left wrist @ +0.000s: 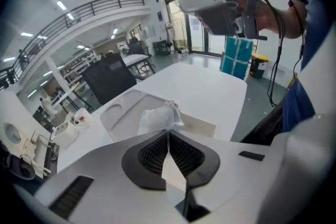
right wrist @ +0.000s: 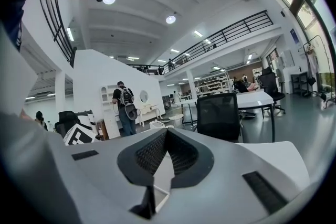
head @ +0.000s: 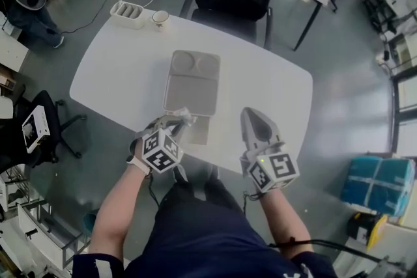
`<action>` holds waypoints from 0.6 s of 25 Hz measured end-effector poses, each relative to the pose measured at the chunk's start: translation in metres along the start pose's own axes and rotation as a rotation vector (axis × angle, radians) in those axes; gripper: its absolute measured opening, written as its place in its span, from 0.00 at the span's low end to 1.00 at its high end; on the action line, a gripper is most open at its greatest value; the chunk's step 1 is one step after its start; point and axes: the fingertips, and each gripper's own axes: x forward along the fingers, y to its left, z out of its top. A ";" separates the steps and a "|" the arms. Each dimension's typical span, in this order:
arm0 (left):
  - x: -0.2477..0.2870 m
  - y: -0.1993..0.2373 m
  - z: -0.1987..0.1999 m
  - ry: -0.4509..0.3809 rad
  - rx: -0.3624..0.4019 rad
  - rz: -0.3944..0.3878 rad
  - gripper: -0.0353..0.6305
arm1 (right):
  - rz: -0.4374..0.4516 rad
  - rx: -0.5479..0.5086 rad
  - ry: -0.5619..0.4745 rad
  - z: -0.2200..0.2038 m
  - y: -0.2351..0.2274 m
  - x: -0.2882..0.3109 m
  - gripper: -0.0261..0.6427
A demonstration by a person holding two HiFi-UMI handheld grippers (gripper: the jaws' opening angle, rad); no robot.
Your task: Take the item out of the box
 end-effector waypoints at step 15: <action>-0.148 0.066 0.063 -0.403 -0.243 0.291 0.11 | 0.078 -0.090 -0.073 0.057 0.041 0.020 0.05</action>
